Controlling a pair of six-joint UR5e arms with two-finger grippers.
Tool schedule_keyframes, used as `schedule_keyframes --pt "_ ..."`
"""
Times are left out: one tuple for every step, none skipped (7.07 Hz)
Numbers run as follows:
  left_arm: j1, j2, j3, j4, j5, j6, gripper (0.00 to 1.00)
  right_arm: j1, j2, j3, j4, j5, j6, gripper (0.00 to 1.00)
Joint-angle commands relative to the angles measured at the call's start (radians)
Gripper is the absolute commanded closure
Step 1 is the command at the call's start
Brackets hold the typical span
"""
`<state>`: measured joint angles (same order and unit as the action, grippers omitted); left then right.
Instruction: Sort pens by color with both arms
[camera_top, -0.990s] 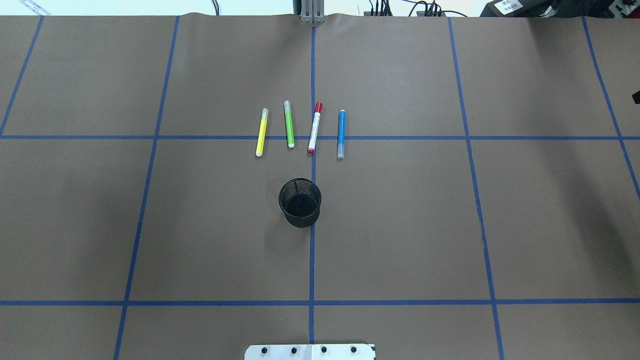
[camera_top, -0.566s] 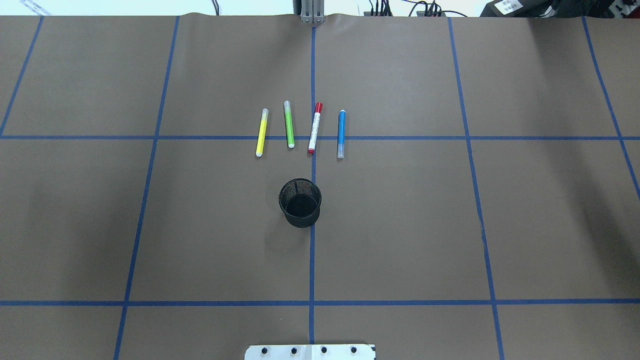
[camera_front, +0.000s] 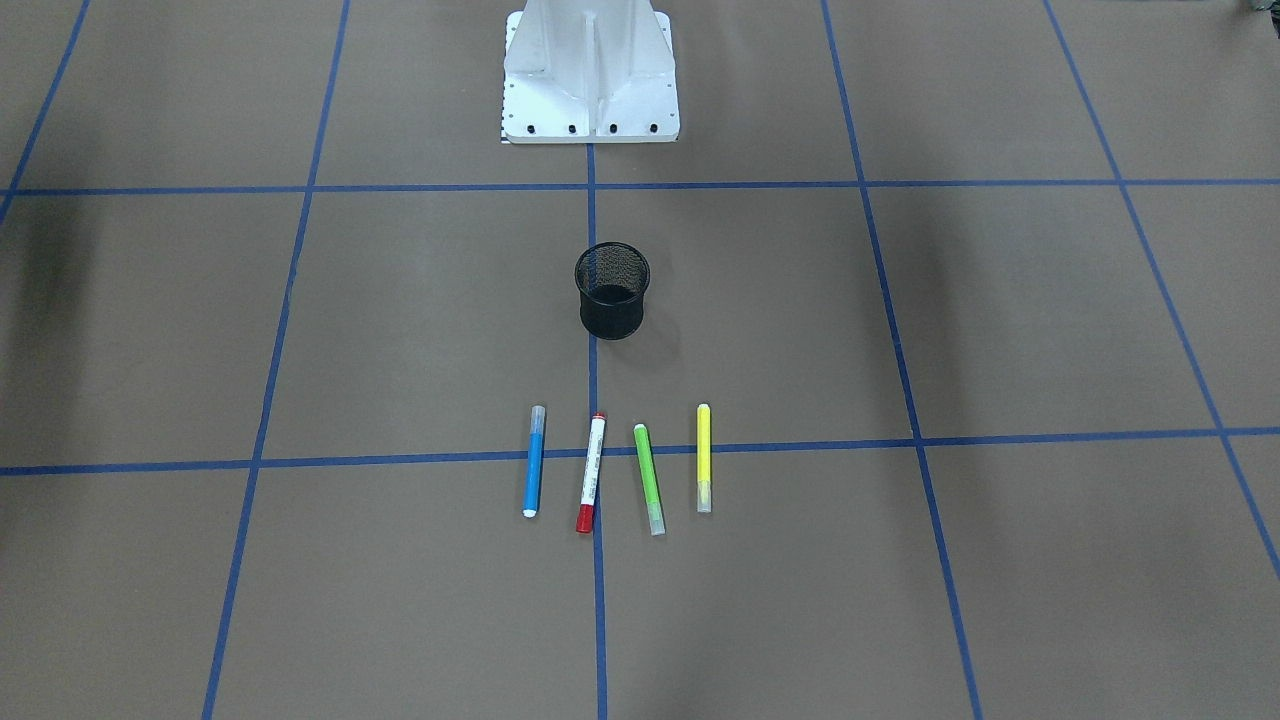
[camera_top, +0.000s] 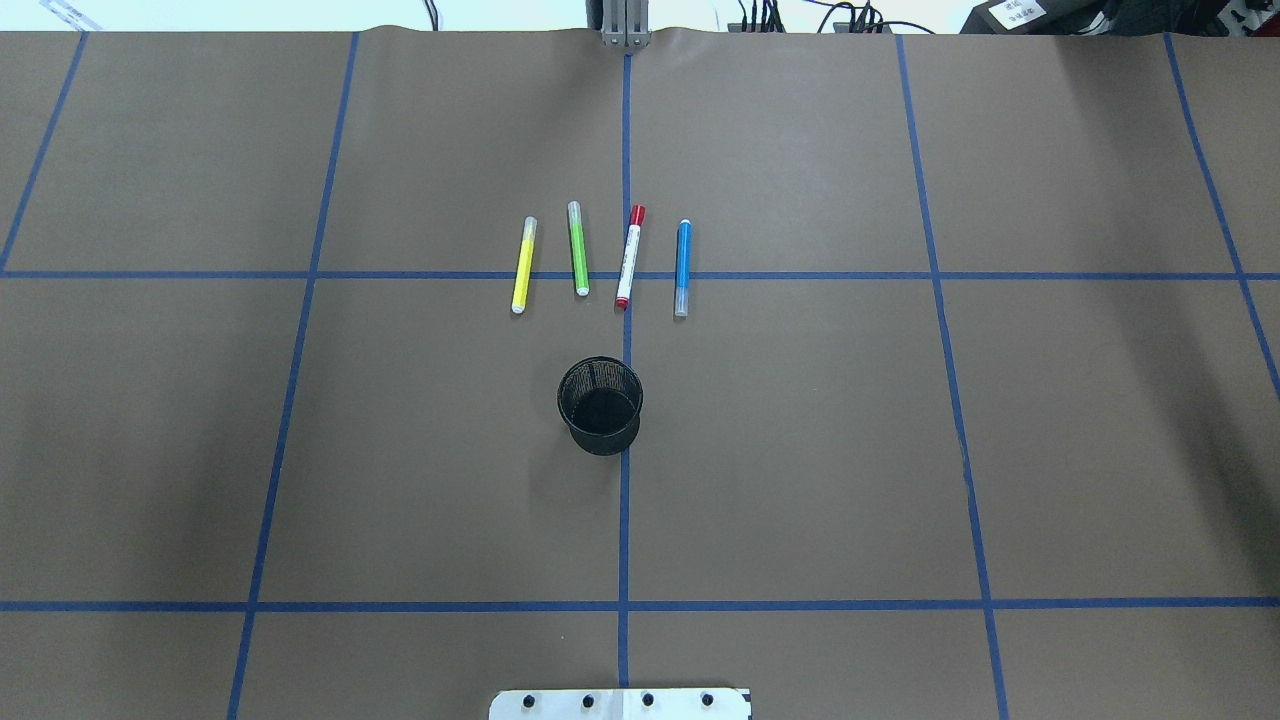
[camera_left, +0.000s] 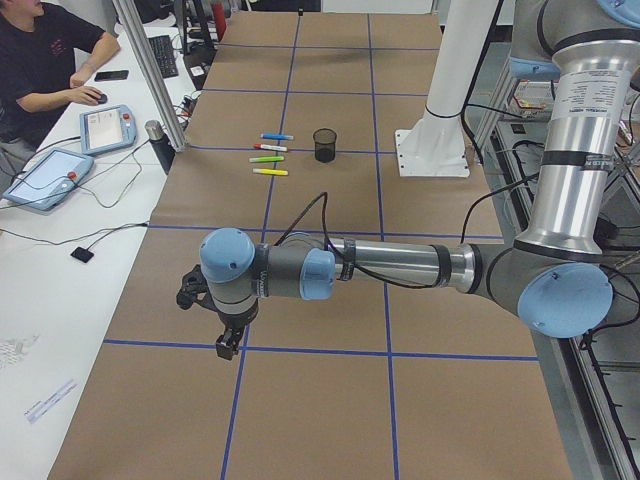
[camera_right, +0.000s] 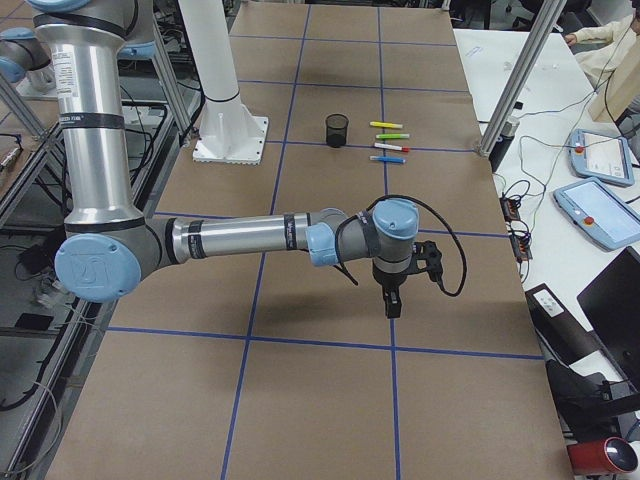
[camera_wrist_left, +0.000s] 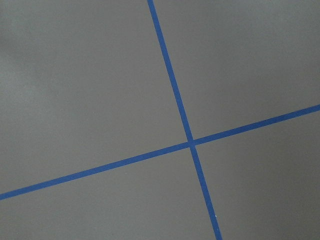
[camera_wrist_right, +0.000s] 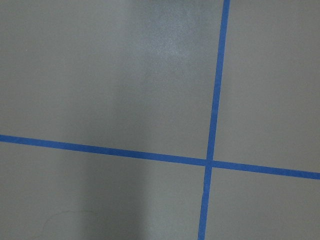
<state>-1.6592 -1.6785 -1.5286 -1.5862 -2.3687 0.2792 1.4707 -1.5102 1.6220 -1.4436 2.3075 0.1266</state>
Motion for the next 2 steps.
schedule_keyframes --pt "-0.001 0.002 -0.002 0.000 0.002 0.000 0.01 0.000 -0.001 0.001 0.000 0.000 0.001 0.01" --pt "-0.001 0.003 -0.002 0.000 0.002 0.000 0.01 0.000 -0.001 0.001 0.000 0.000 0.001 0.01"
